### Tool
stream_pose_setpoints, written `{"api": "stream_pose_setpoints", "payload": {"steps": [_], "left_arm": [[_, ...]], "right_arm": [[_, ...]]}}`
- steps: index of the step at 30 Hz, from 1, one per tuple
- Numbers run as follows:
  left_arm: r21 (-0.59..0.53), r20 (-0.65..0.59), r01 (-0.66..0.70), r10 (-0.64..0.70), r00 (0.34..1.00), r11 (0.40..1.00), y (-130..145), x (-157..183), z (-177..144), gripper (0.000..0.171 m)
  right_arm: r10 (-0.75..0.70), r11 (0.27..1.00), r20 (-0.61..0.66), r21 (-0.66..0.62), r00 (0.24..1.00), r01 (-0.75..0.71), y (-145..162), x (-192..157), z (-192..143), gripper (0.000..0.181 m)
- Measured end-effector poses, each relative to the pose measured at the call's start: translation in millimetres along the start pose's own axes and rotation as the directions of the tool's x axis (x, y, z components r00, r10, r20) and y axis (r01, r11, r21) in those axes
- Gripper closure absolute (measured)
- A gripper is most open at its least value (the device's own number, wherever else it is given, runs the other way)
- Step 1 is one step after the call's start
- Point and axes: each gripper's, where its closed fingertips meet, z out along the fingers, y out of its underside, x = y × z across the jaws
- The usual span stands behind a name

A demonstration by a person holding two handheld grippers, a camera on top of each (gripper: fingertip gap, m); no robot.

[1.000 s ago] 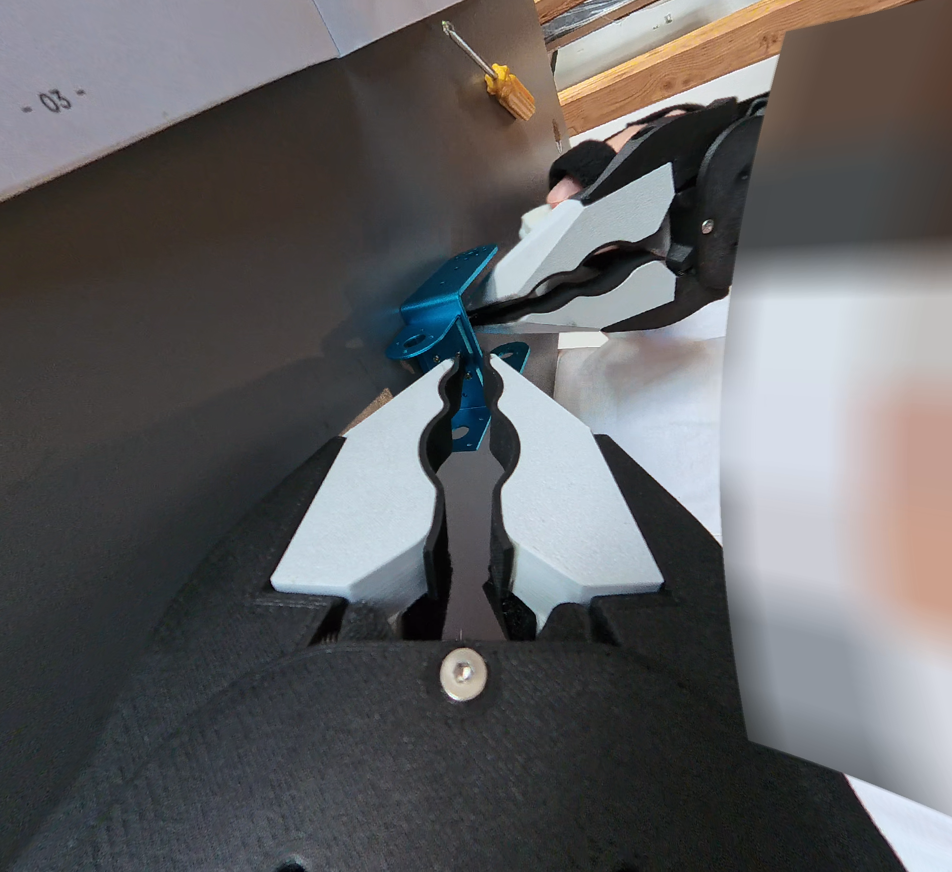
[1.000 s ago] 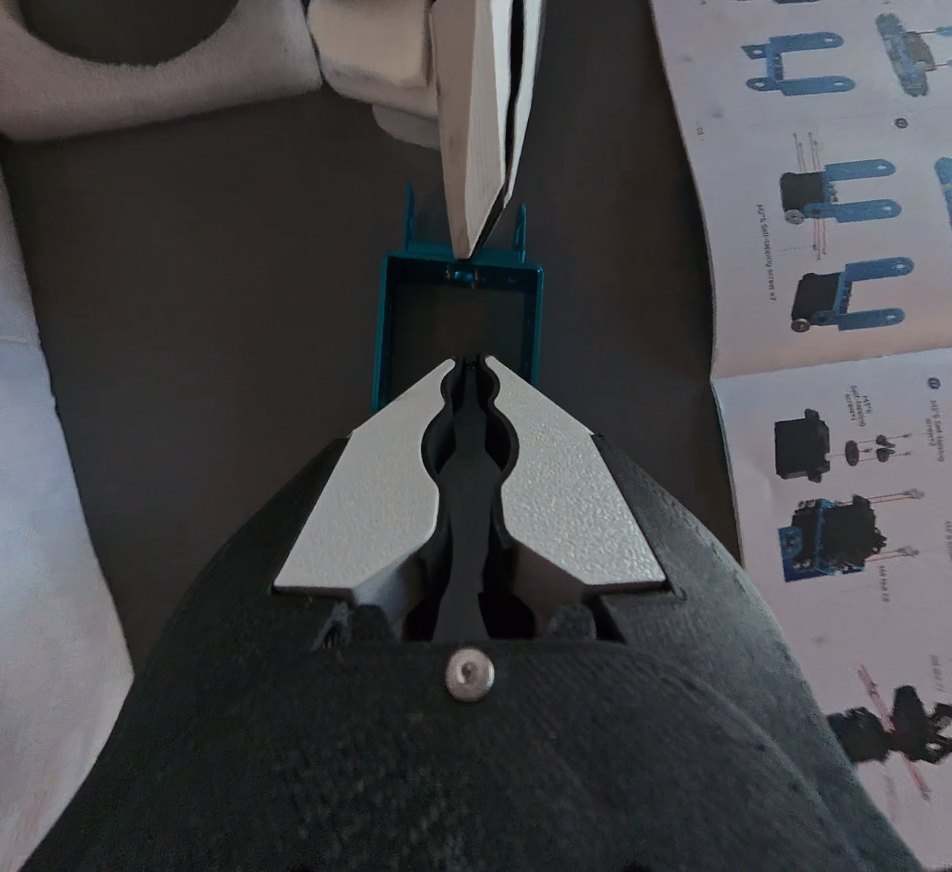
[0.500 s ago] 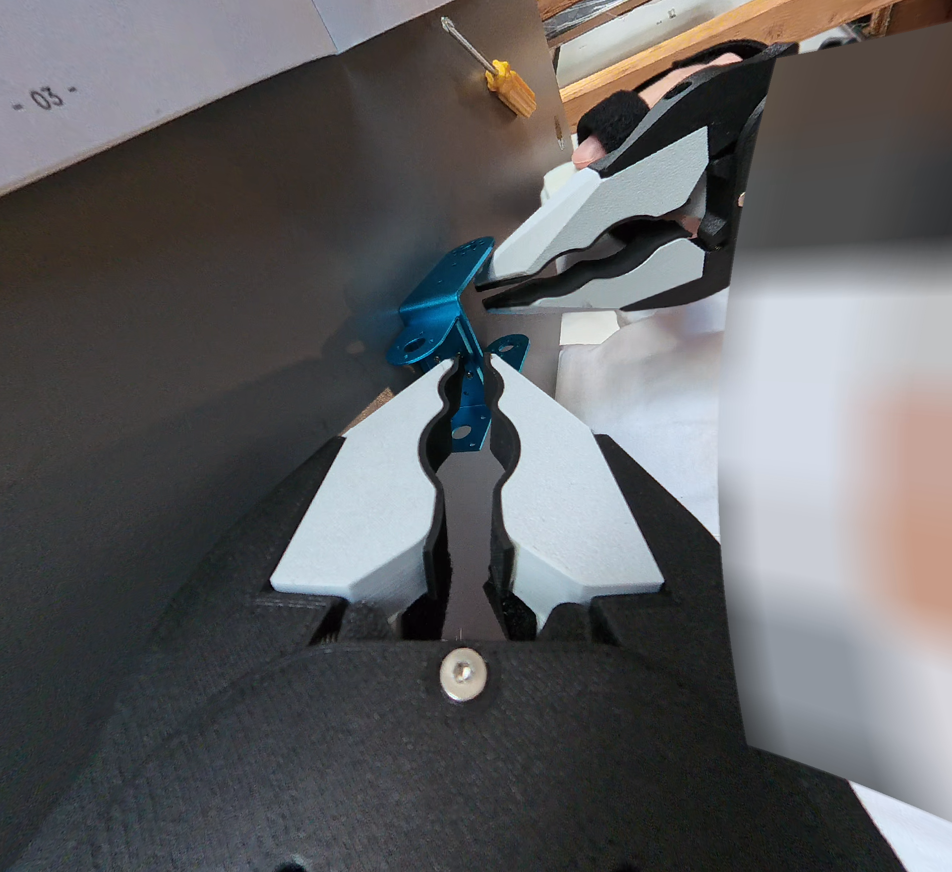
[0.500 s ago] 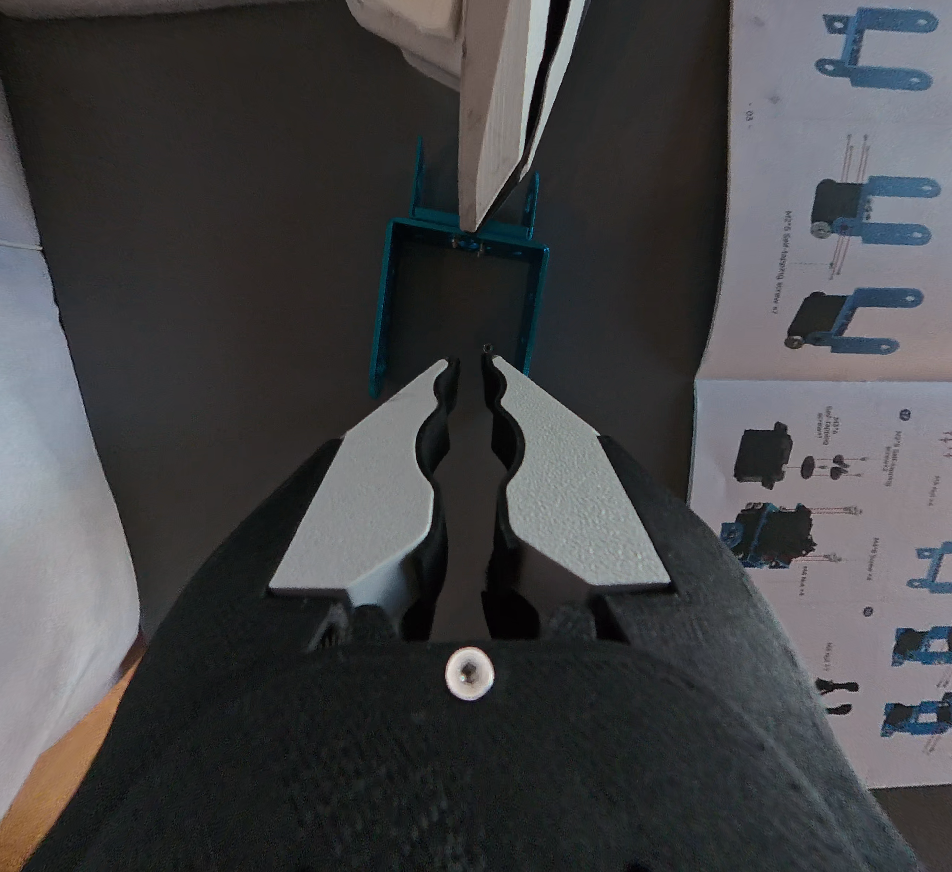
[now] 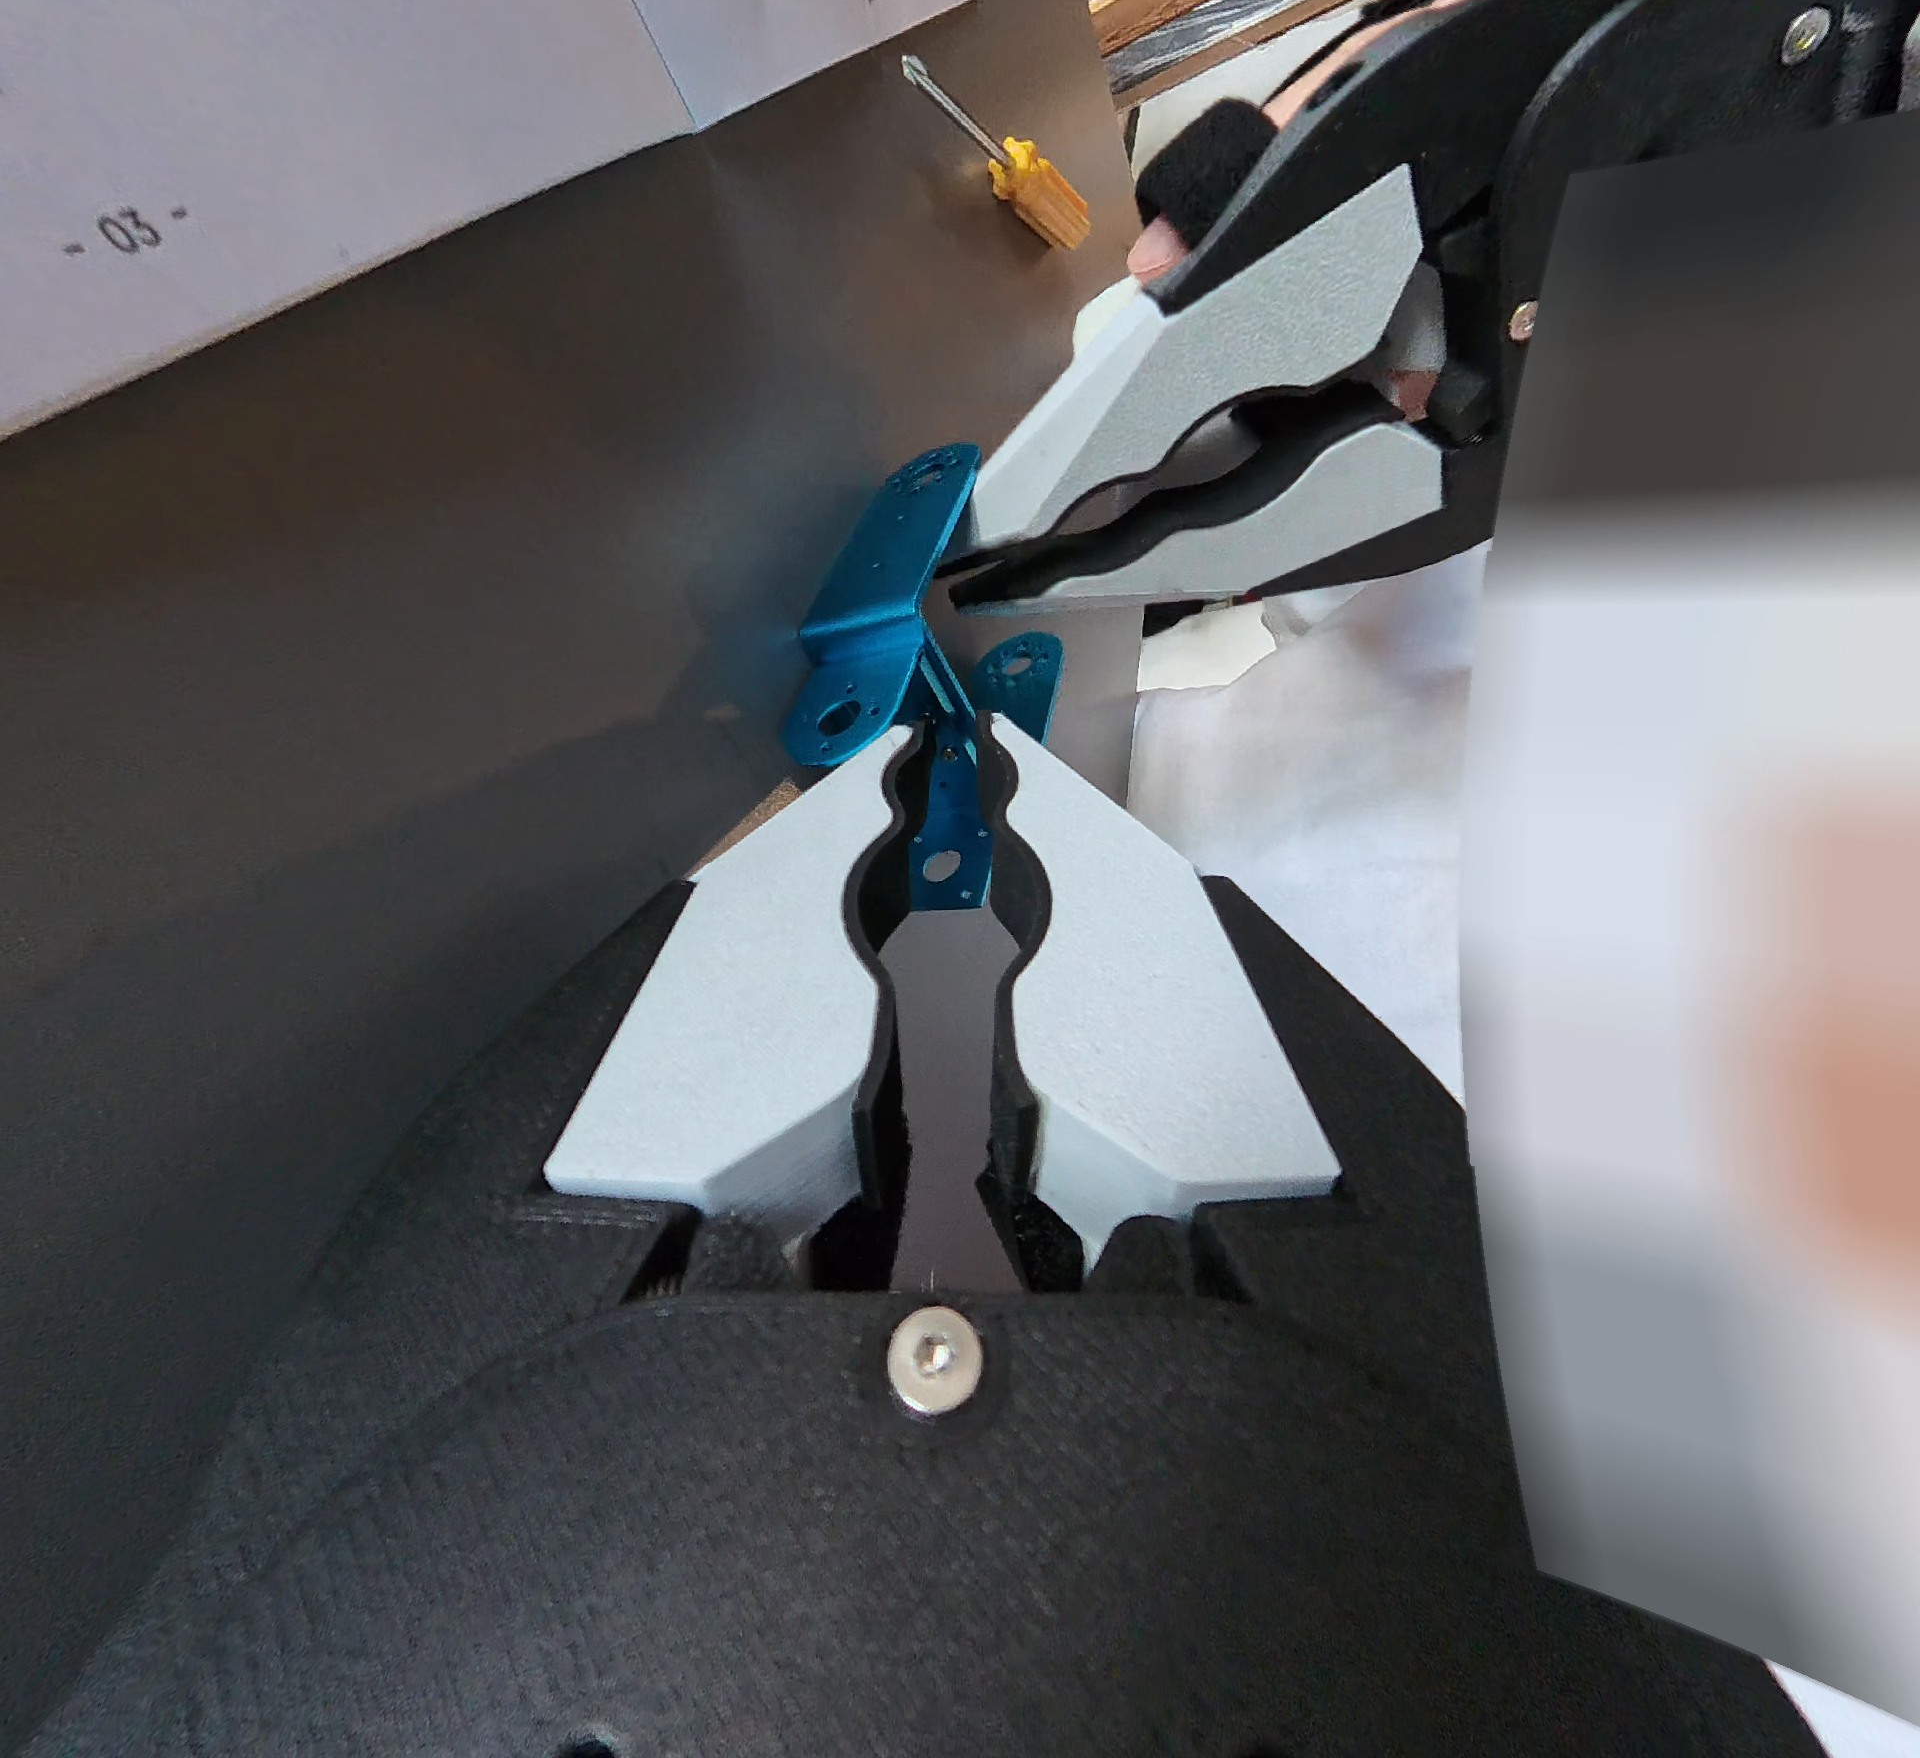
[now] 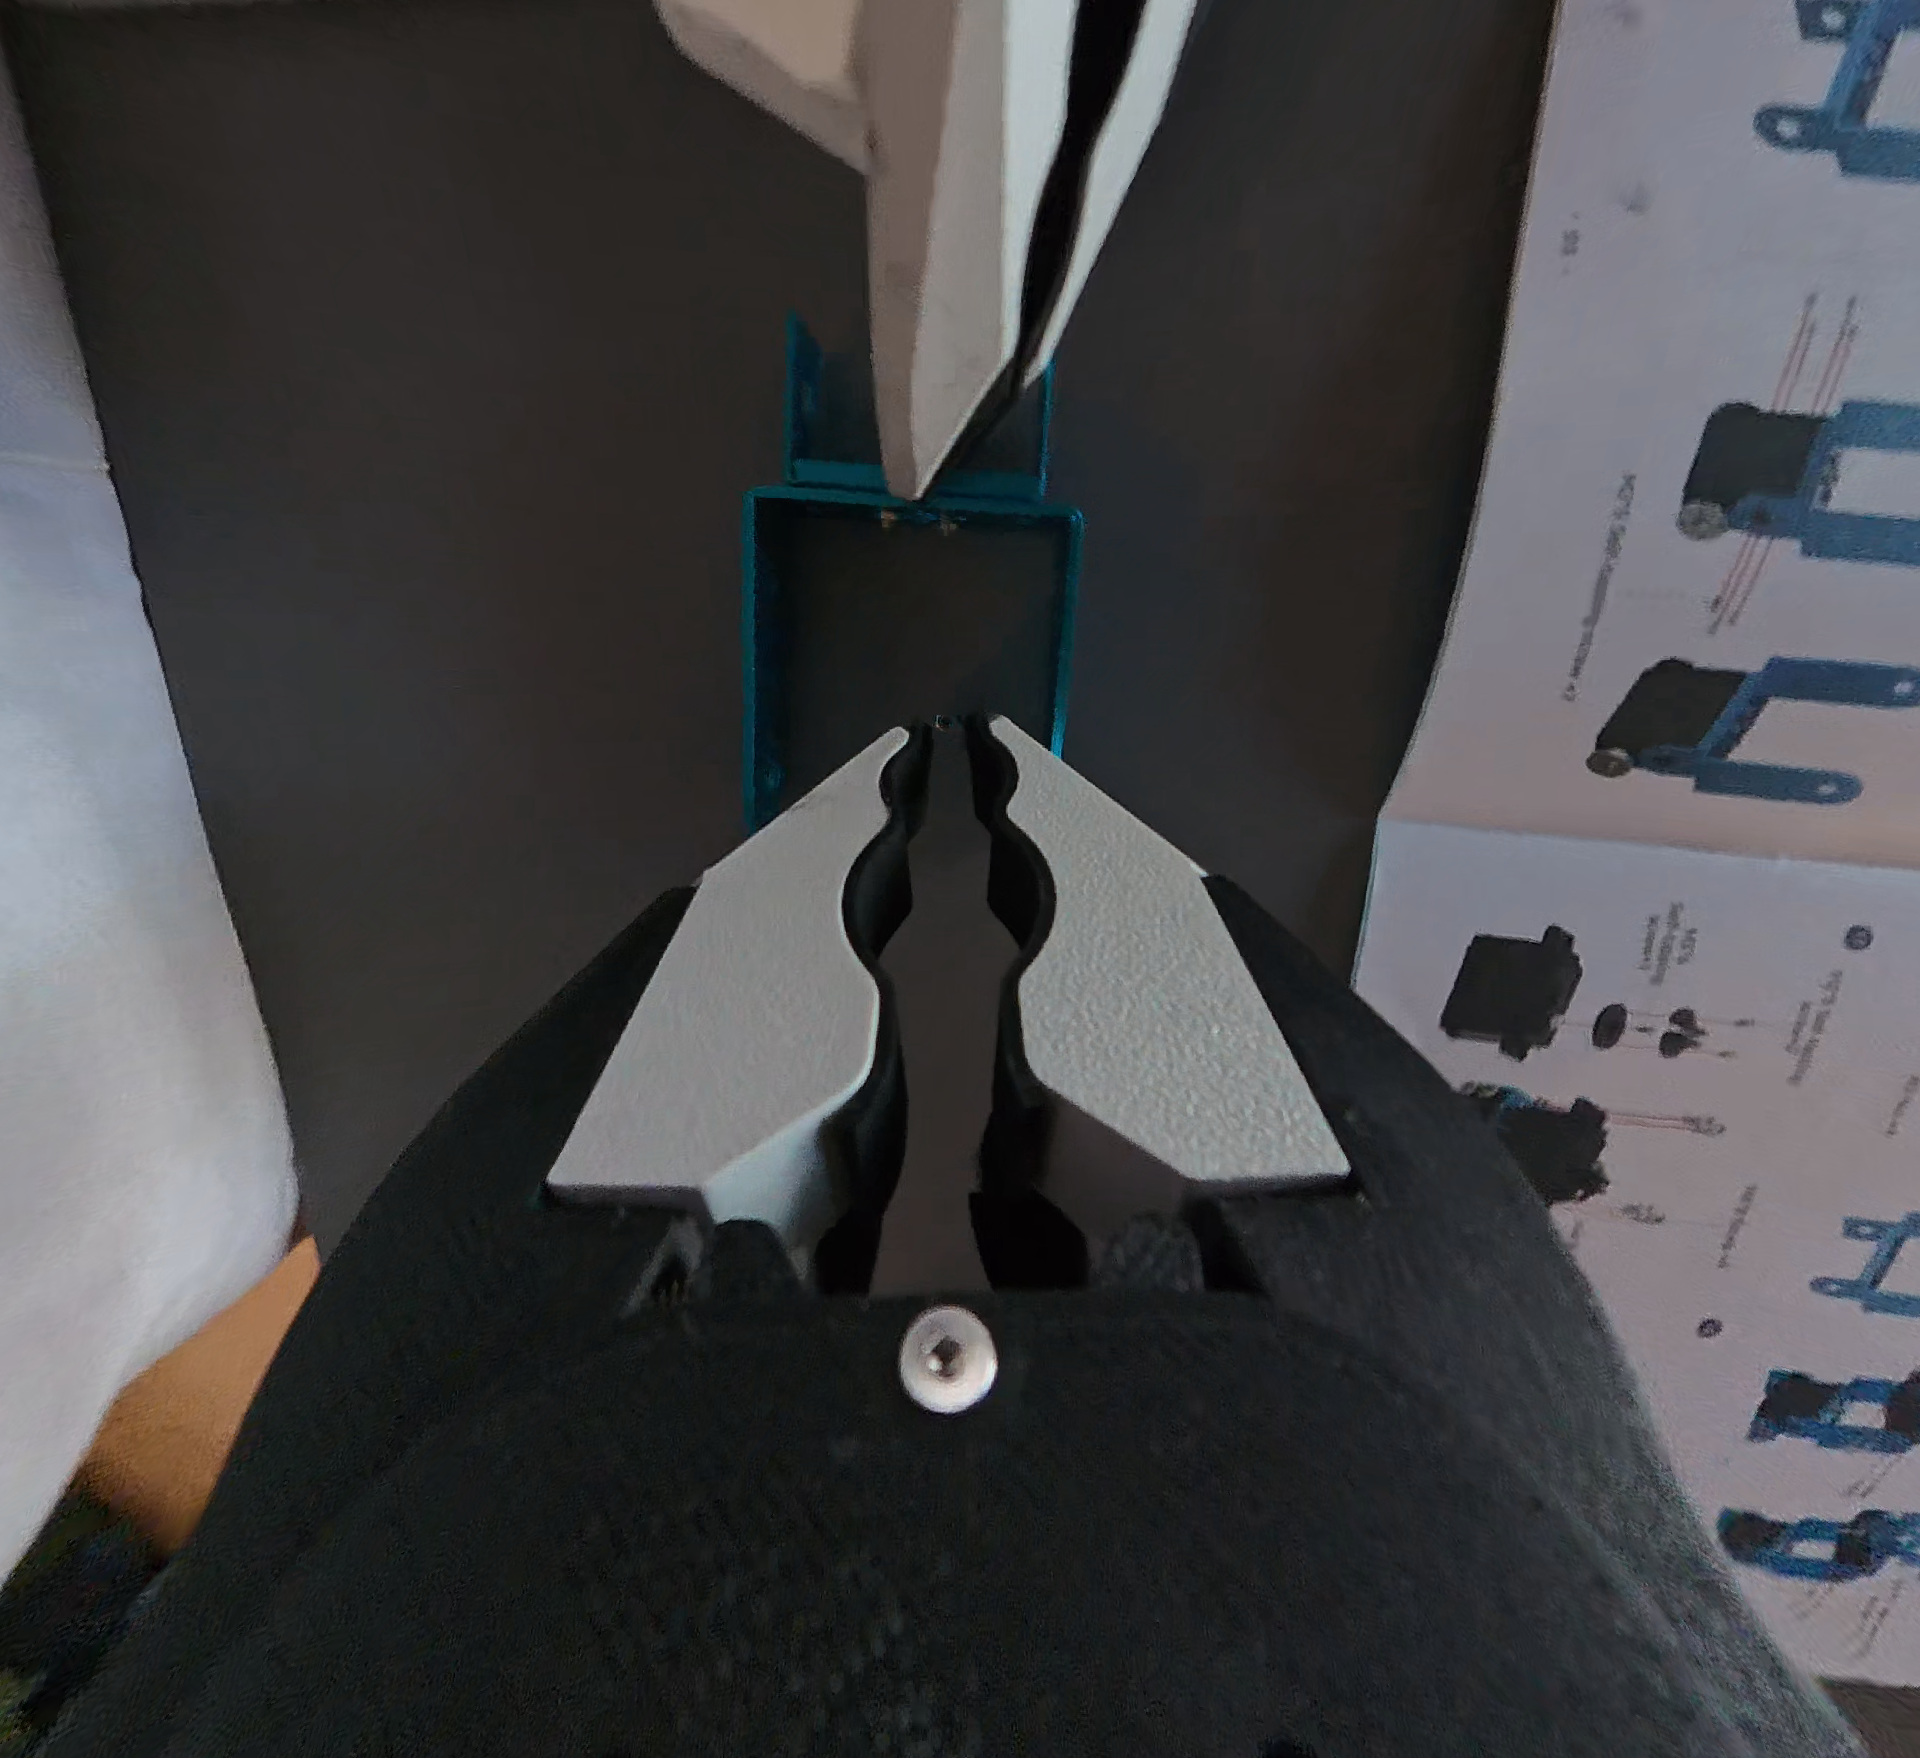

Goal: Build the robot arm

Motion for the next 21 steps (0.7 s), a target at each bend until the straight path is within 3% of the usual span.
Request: {"api": "stream_pose_setpoints", "payload": {"steps": [21], "left_arm": [[-0.007, -0.009, 0.003, -0.003, 1.000, 1.000, 0.6, 0.5, 0.6, 0.166]], "right_arm": [[0.044, 0.997, -0.020, -0.064, 0.999, -0.046, 2.2, -1.7, 7.7, 0.176]]}}
